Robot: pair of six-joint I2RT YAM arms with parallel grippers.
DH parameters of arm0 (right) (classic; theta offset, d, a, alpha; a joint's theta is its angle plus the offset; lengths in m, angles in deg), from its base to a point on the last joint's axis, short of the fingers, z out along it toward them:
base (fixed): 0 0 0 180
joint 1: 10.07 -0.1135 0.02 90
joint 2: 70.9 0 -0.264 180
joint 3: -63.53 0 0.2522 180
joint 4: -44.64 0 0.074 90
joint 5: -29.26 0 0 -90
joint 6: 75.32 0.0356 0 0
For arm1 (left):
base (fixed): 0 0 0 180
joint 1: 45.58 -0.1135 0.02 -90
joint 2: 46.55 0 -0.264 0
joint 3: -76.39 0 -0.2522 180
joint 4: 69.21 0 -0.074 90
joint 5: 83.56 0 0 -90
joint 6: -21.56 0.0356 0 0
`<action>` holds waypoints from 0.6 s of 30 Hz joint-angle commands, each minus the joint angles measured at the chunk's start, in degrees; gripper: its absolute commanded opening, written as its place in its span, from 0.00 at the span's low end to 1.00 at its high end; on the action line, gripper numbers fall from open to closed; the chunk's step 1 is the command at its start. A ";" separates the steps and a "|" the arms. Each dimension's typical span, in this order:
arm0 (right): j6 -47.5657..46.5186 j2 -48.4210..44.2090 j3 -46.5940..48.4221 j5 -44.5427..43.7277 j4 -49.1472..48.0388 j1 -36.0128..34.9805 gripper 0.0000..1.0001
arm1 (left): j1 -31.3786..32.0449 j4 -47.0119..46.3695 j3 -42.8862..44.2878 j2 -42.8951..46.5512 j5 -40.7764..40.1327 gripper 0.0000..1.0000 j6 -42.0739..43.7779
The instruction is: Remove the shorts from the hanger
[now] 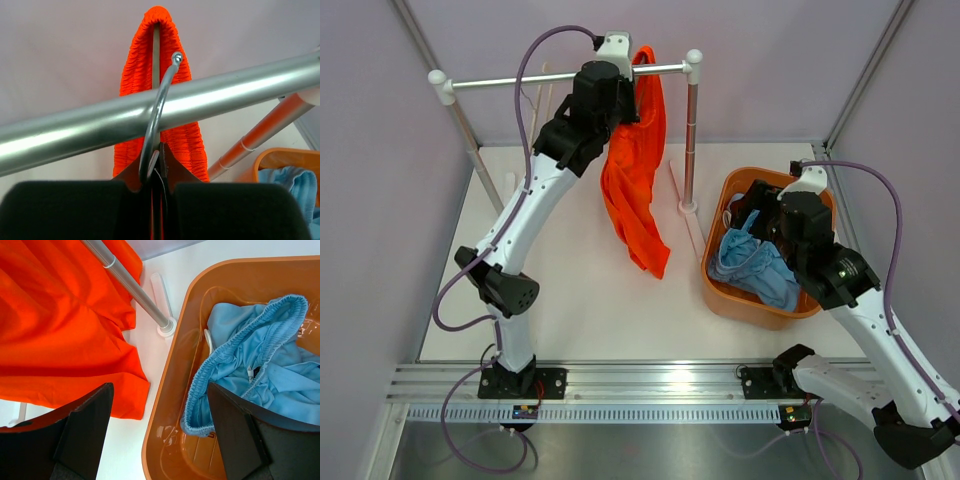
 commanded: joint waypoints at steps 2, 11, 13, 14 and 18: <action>-0.90 0.44 0.73 -0.72 -2.48 0.25 0.85 | -0.49 4.23 2.93 2.86 4.52 0.00 2.15; -0.81 1.14 0.21 -0.28 -3.54 0.25 0.85 | -0.40 2.39 -9.89 13.05 6.90 0.00 1.45; -0.90 1.49 0.29 -0.19 -3.80 0.16 0.85 | -0.31 2.39 -9.98 14.02 7.17 0.00 2.15; -0.99 1.58 0.38 -0.19 -3.80 0.16 0.85 | -0.40 2.39 -10.07 14.90 7.17 0.00 2.50; -0.99 2.20 0.99 0.16 -3.80 0.25 0.85 | -0.40 2.39 -10.07 16.22 7.61 0.00 4.17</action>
